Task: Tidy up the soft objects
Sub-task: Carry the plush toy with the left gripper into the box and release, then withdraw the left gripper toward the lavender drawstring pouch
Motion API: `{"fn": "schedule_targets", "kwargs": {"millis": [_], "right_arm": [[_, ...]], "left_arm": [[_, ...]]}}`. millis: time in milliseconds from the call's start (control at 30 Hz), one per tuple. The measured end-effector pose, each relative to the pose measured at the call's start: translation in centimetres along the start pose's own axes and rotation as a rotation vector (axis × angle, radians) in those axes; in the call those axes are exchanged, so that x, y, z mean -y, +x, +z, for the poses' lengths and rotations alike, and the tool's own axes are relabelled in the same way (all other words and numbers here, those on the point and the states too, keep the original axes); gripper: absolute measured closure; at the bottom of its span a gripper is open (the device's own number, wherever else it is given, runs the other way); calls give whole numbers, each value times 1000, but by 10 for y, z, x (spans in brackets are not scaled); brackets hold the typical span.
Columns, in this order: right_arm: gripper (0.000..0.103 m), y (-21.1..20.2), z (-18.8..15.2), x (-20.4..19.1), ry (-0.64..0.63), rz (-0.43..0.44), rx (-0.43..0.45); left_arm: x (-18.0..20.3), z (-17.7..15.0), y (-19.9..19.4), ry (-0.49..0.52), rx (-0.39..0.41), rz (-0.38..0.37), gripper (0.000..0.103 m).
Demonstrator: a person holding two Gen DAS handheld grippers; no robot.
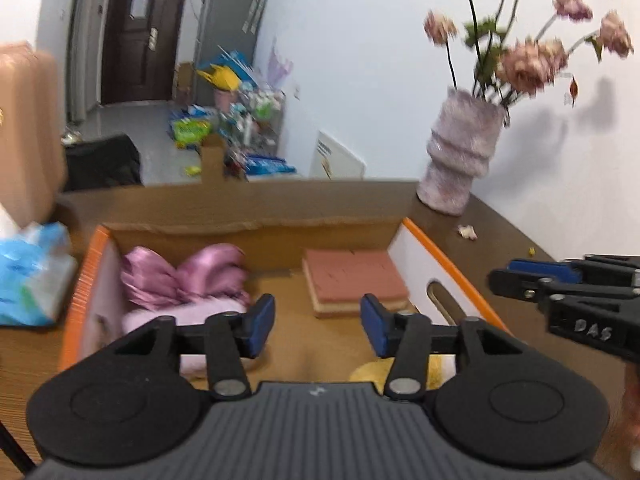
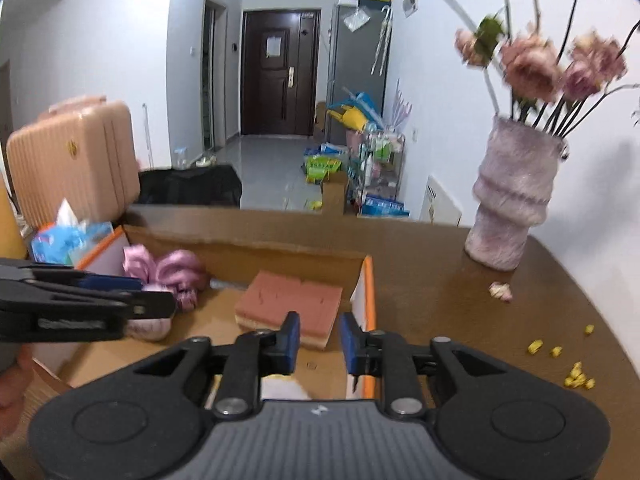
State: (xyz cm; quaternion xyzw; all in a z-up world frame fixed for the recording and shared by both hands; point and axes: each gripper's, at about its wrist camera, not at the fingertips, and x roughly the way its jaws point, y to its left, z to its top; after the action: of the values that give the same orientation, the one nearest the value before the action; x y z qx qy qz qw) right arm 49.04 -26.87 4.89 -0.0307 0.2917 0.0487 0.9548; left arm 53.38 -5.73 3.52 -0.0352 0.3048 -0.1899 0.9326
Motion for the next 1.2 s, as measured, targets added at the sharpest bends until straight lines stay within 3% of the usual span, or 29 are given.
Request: {"fn": "schedule_targets", "kwargs": {"millis": [100, 233, 300, 367, 767, 1033, 1200], "right_arm": [[54, -27, 9, 1, 3, 31, 27], [43, -72, 6, -1, -13, 56, 84], [24, -95, -1, -1, -13, 78, 139], [16, -115, -8, -2, -17, 89, 194], [15, -186, -37, -15, -5, 96, 331], [12, -242, -153, -41, -16, 141, 390], [12, -260, -216, -57, -38, 153, 342]], "left_arm": [[1, 6, -37, 39, 52, 59, 50], [9, -3, -90, 111, 139, 171, 34], [13, -13, -119, 136, 193, 205, 29], [14, -24, -148, 149, 242, 223, 23], [26, -72, -233, 179, 348, 312, 18], [32, -182, -288, 127, 355, 266, 11], [29, -236, -304, 42, 268, 248, 11]]}}
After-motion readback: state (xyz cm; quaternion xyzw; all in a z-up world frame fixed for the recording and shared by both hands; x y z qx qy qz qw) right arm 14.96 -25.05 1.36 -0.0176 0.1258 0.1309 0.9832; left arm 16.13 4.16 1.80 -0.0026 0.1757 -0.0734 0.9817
